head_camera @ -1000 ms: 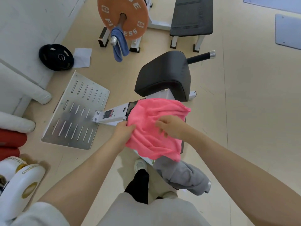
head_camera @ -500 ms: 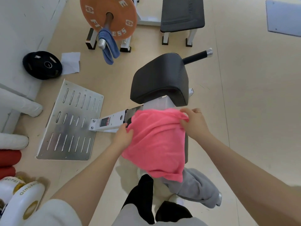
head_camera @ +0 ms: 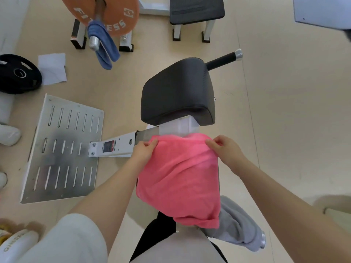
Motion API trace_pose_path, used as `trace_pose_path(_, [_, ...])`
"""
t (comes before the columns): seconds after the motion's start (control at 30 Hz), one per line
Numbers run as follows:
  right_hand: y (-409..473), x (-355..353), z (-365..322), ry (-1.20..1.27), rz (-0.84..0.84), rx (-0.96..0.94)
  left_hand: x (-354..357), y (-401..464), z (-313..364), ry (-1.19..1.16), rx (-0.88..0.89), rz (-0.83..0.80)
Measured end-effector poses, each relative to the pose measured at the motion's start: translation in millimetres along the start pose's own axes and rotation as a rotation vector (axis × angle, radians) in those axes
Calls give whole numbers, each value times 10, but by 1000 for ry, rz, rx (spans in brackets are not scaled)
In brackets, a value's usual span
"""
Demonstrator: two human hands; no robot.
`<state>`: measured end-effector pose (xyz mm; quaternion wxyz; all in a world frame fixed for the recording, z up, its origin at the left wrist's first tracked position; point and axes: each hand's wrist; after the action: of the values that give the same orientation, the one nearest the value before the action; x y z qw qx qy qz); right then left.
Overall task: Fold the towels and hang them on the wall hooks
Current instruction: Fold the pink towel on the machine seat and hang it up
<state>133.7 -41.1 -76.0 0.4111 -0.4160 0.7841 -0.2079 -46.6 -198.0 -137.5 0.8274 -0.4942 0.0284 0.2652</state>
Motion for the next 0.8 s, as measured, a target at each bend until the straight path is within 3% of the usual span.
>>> trace_pose_path(0.13, [29, -17, -23, 190, -115, 127, 30, -52, -35, -82, 64, 16])
trace_pose_path(0.27, [-30, -174, -89, 469, -249, 201, -58, -236, -27, -506, -27, -190])
trace_pose_path(0.6, [-442, -331, -424, 813, -320, -101, -203, -1066, 176, -958, 415, -373])
trace_pose_path(0.7, [-615, -474, -403, 820, -442, -165, -140, -1384, 58, -991, 427, -414])
trace_pose_path(0.8, [-827, -571, -304, 754, -556, -235, 46, -1774, -72, -1052, 465, -354])
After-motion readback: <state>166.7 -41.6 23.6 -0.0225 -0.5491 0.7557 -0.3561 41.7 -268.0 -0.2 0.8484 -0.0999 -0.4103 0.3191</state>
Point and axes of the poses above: each hand's wrist, its own y-axis towards the middle knuckle, its own x-axis out of the palm, z = x × y, and after that the axes turned 9 degrees about -z, right-handed
